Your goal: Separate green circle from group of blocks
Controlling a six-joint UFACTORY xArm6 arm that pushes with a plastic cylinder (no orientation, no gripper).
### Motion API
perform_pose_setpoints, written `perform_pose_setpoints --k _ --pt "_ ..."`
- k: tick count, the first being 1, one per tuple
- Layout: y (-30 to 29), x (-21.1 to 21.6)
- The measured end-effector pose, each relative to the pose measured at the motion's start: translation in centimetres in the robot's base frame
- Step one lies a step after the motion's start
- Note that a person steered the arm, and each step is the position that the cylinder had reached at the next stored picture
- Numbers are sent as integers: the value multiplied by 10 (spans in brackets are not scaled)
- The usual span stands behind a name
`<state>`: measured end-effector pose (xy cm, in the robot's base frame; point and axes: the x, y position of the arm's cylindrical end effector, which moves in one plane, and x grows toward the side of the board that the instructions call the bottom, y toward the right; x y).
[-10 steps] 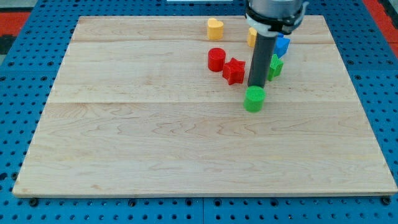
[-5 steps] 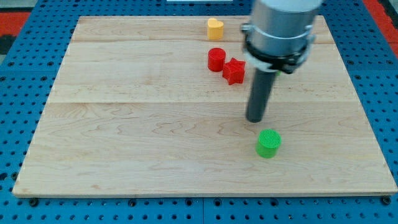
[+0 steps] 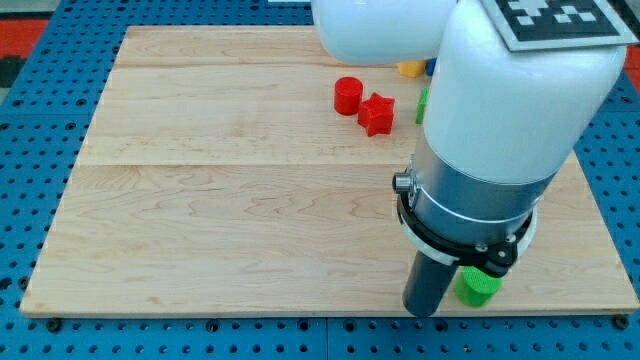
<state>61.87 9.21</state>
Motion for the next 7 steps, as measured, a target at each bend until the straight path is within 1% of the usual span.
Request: perform_pose_setpoints --k 2,3,4,5,6,7 --pt "19 0" --pt "82 0" --pt "132 0" --pt "163 -4" --pt "135 -15" --pt "134 -16"
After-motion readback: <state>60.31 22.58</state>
